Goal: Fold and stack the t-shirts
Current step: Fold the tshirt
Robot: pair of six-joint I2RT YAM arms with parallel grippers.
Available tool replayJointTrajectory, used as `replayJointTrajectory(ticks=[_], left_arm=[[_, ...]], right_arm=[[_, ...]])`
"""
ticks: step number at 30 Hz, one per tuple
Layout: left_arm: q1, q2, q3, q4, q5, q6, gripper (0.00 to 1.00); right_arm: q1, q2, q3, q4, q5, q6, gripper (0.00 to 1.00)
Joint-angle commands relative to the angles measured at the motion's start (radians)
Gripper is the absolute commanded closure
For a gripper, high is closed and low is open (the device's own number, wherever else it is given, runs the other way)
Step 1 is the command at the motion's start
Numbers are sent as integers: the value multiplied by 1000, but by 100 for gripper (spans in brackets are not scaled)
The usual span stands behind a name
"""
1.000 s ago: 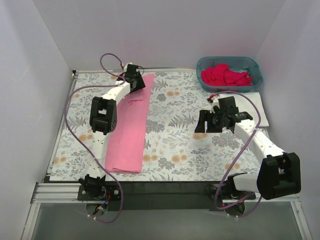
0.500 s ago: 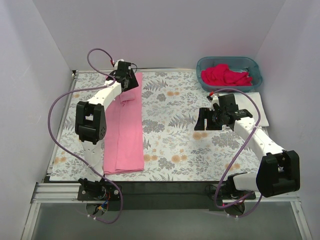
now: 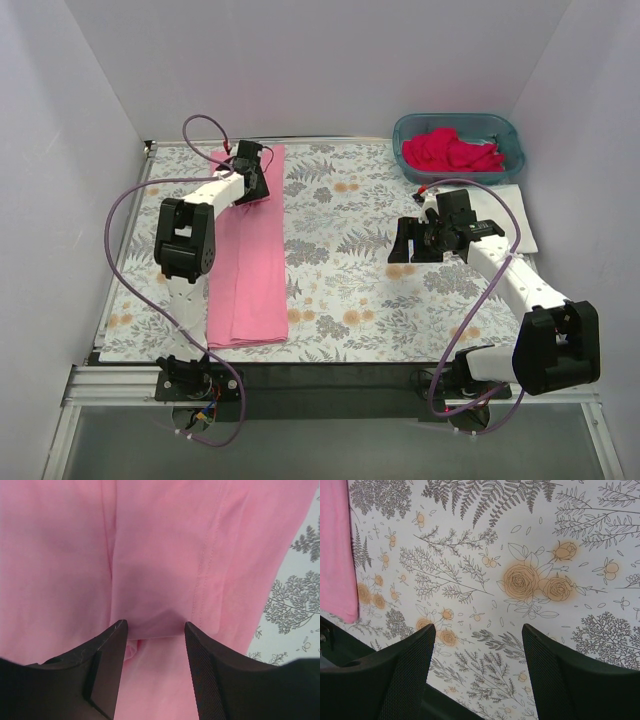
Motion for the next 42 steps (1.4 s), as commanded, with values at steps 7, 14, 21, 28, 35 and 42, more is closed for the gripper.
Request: replayJointTrajectory(ticks=[7, 14, 21, 28, 35, 42], left_arm=[[-53, 77, -21, -2, 199, -186, 53], [-143, 123, 35, -5, 282, -413, 54], [-188, 171, 236, -55, 296, -519, 50], [-169, -28, 166, -78, 172, -391, 37], [-65, -298, -79, -138, 44, -263, 30], [70, -550, -335, -190, 6, -183, 22]], right_arm=[[3, -31, 13, 15, 0, -23, 35], [3, -40, 7, 25, 0, -28, 35], [6, -45, 25, 28, -34, -47, 35], [121, 18, 60, 86, -84, -72, 35], [388, 243, 235, 160, -107, -112, 37], [603, 524, 485, 152, -91, -192, 39]])
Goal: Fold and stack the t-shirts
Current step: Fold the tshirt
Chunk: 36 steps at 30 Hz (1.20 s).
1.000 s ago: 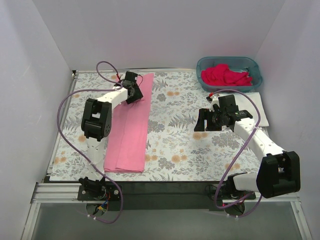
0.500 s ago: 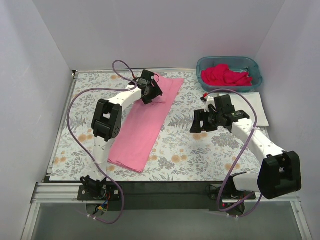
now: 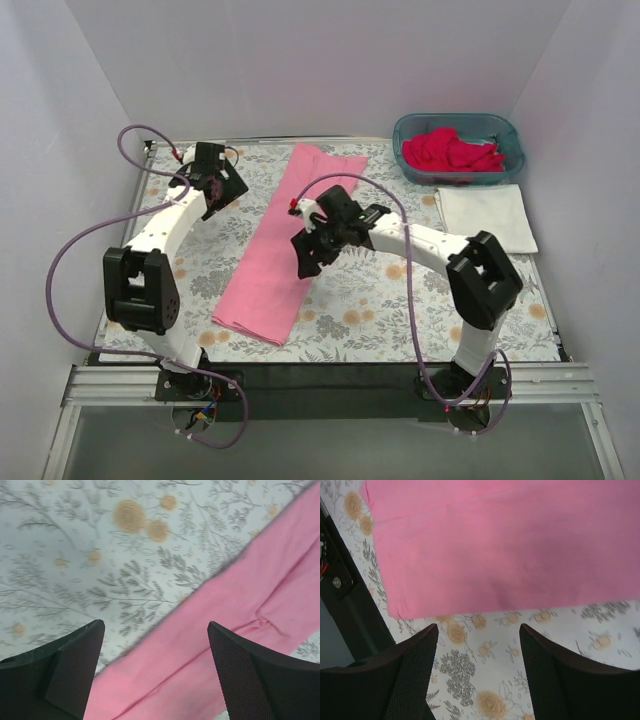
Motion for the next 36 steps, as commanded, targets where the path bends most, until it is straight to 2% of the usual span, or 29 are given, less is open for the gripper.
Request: replayJointTrajectory(ticks=[1, 6, 12, 17, 20, 23, 28, 31, 36], left_arm=[[35, -117, -105, -62, -65, 83, 22], [54, -234, -205, -113, -82, 91, 20], [54, -312, -274, -184, 54, 40, 19], [46, -358, -364, -188, 199, 43, 19], [26, -357, -390, -225, 298, 51, 18], [-34, -346, -416, -257, 349, 59, 18], [-195, -327, -468, -317, 406, 17, 18], [-256, -340, -496, -325, 447, -16, 18], [-330, -370, -558, -325, 498, -82, 24]], right_arm=[[81, 116, 103, 9, 1, -60, 39], [159, 258, 208, -37, 87, -160, 40], [167, 269, 113, -84, 292, -232, 41], [167, 165, -33, -116, 470, -254, 40], [161, 82, -143, -124, 522, -246, 40], [149, -3, -219, -133, 536, -222, 39], [122, -119, -242, -187, 538, -177, 38], [116, -194, -219, -213, 526, -116, 36], [101, -320, -271, -228, 532, 100, 28]])
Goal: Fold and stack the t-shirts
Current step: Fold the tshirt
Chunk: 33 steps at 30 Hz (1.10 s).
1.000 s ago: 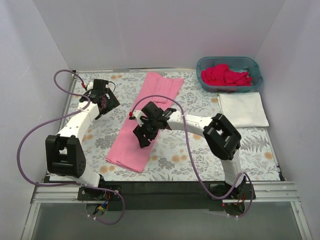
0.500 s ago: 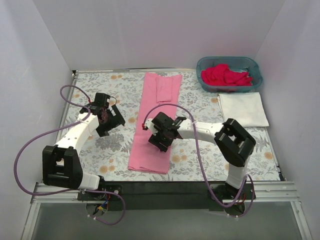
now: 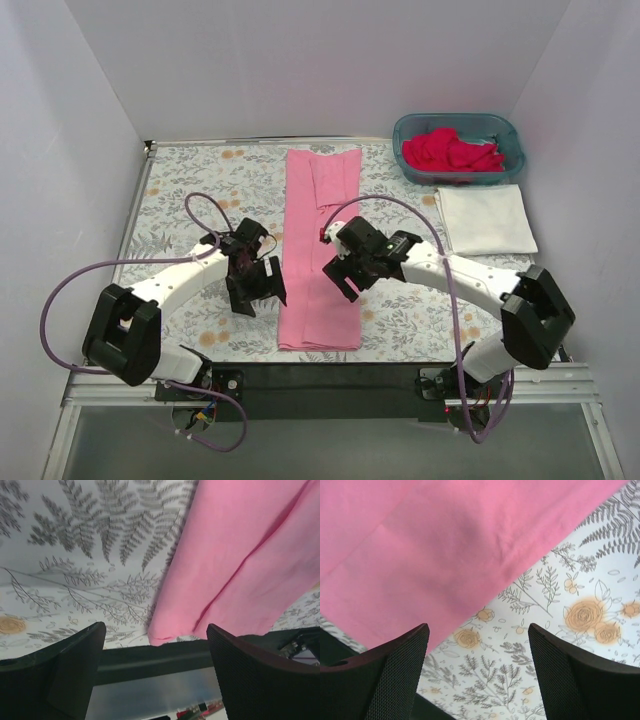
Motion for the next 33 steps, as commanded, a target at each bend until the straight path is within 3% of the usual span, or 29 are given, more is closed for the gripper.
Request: replayJointTrajectory(ticks=[1, 8, 14, 18, 33], left_arm=[[-64, -57, -53, -15, 88, -77, 26], [-200, -66, -150, 19, 113, -211, 36], [-263, -52, -179, 47, 93, -277, 43], [-273, -31, -157, 47, 70, -286, 49], [-279, 9, -148, 56, 36, -285, 54]], right_arm=[[-12, -109, -40, -31, -5, 186, 27], [-15, -170, -170, -41, -232, 357, 32], [-7, -201, -266, -12, -288, 407, 40], [8, -184, -283, -1, -301, 423, 43], [109, -68, -247, 8, -282, 492, 52]])
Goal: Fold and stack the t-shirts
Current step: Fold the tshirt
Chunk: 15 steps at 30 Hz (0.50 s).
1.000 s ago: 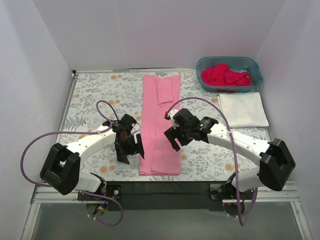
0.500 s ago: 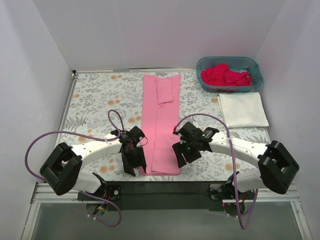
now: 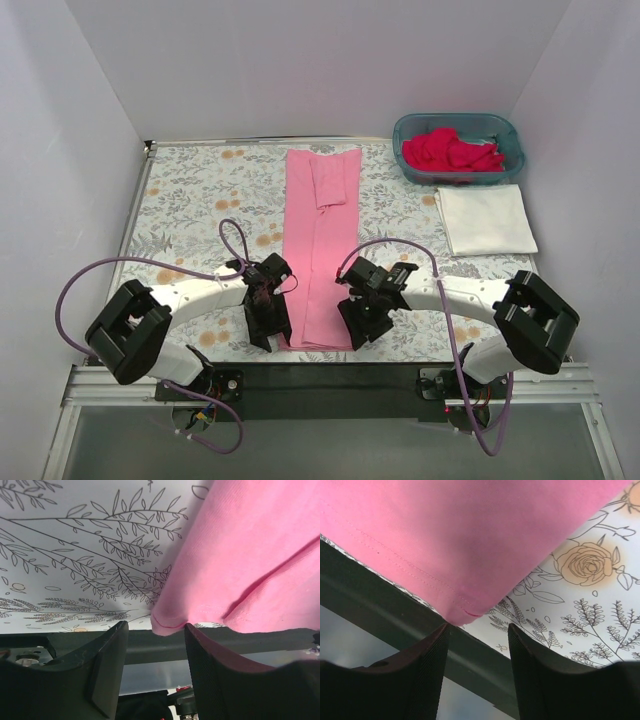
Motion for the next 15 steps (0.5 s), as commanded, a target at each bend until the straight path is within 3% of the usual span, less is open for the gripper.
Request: replayJointTrajectory(ticks=[1, 8, 15], left_arm=[[-6, -1, 27, 8, -9, -16, 54], [-8, 8, 31, 17, -11, -20, 55], [-11, 23, 36, 22, -9, -17, 62]], right_arm=[[21, 3, 35, 11, 16, 33, 52], [25, -3, 60, 4, 64, 57, 53], [25, 18, 87, 4, 92, 74, 55]])
